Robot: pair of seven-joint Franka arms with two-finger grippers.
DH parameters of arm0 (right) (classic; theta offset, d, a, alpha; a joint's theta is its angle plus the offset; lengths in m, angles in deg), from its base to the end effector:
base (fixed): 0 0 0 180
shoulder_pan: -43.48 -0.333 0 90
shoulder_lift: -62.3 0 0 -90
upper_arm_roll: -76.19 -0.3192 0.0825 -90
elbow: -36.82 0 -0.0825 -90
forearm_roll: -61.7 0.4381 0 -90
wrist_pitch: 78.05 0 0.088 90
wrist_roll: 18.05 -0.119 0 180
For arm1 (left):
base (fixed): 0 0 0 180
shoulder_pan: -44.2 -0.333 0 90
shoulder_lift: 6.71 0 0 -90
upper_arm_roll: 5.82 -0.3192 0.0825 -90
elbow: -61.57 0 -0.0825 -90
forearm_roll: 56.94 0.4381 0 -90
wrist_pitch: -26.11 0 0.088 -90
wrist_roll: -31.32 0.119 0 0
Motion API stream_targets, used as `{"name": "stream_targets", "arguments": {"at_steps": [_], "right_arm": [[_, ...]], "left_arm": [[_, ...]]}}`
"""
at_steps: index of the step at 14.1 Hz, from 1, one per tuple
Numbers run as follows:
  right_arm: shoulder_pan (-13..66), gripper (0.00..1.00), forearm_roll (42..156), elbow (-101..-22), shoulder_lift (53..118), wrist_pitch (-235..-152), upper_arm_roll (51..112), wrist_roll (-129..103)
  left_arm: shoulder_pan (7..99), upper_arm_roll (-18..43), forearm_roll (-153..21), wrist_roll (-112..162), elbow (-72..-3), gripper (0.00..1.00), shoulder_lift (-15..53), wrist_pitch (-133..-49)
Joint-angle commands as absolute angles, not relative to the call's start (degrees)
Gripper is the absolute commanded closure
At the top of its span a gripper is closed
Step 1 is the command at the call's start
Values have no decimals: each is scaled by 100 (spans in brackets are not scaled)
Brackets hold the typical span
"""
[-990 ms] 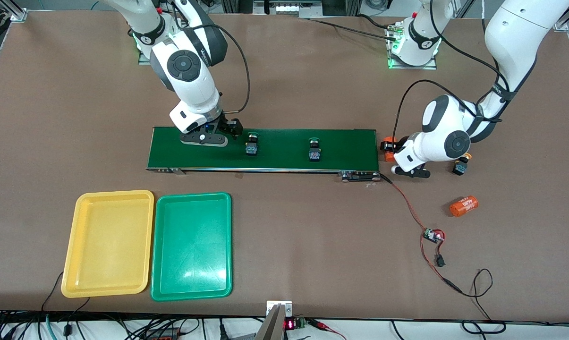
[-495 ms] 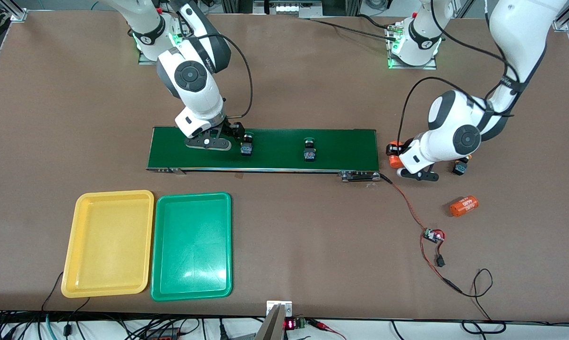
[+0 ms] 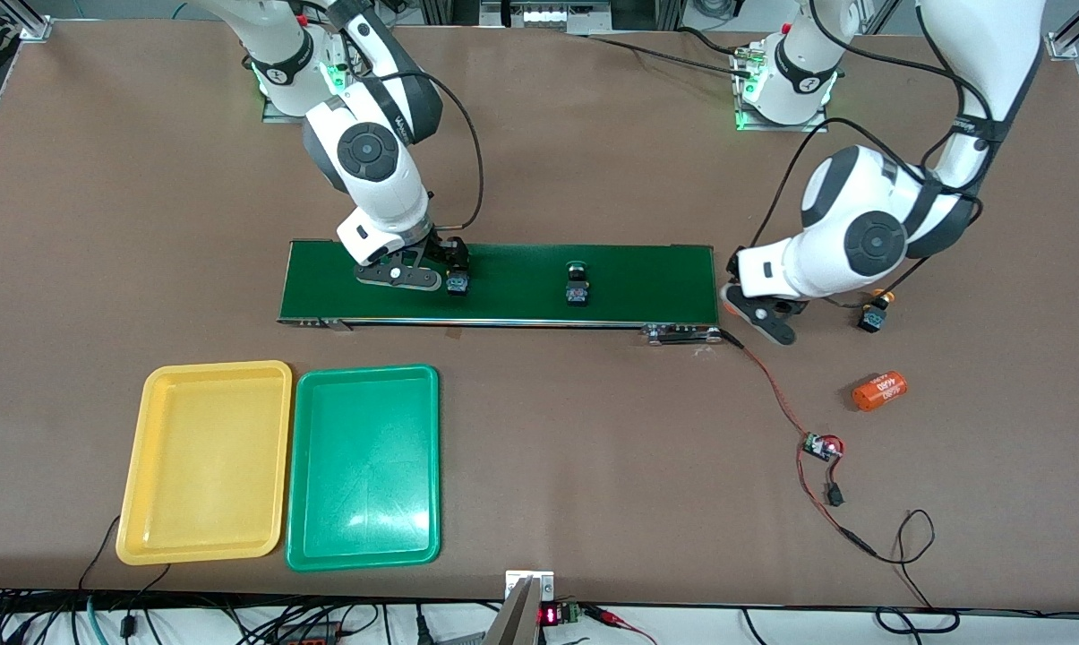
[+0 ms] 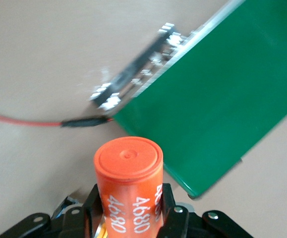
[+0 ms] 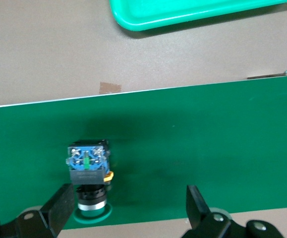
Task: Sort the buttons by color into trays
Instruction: 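Lift the cylinder with the left gripper while the right gripper grasps a button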
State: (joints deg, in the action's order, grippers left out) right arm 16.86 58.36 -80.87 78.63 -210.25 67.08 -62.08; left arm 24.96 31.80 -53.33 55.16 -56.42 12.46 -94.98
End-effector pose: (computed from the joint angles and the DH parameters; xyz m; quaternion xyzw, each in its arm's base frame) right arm 0.5092 0.3638 0.2514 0.9984 -0.0554 -0.0112 0.0080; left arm 0.5702 -0.1875 0.2441 0.9192 -0.3722 -0.0998 0.0814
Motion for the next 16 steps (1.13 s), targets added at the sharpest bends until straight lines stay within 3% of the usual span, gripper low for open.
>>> {"name": "stream_targets", "arguments": {"at_steps": [1,8,9,11,12,13,14,16], "right_arm": [[1536,0,5854,-7911,8031,-21023,6705,-6340],[1588,0,5766,-7867,8567,-21576,6713,-6279],[1615,6,5766,-7867,8585,-21621,6722,-6252],[1624,40,5757,-7867,8586,-21612,6740,-6234],[1624,72,5774,-7858,8551,-21595,6748,-6234],[1641,93,5809,-7763,8507,-21525,6775,-6191],[1763,100,5801,-7614,8428,-21220,6801,-6173],[1861,100,5757,-6992,8366,-20290,6801,-6129]], "left_arm": [[2634,3399,-5343,6146,-5726,100,1105,-9430],[3189,3567,-4183,7955,-5717,100,1096,-9579],[3207,3567,-4078,8218,-5735,100,1105,-9719],[3251,3558,-4016,8361,-5735,100,1210,-9799],[3259,3558,-3929,8353,-5726,100,1262,-9808],[3259,3558,-3849,8300,-5726,100,1298,-9817],[3294,3558,-3831,8291,-5726,100,1342,-9817],[3338,3549,-3822,8247,-5726,100,1438,-9843]]}}
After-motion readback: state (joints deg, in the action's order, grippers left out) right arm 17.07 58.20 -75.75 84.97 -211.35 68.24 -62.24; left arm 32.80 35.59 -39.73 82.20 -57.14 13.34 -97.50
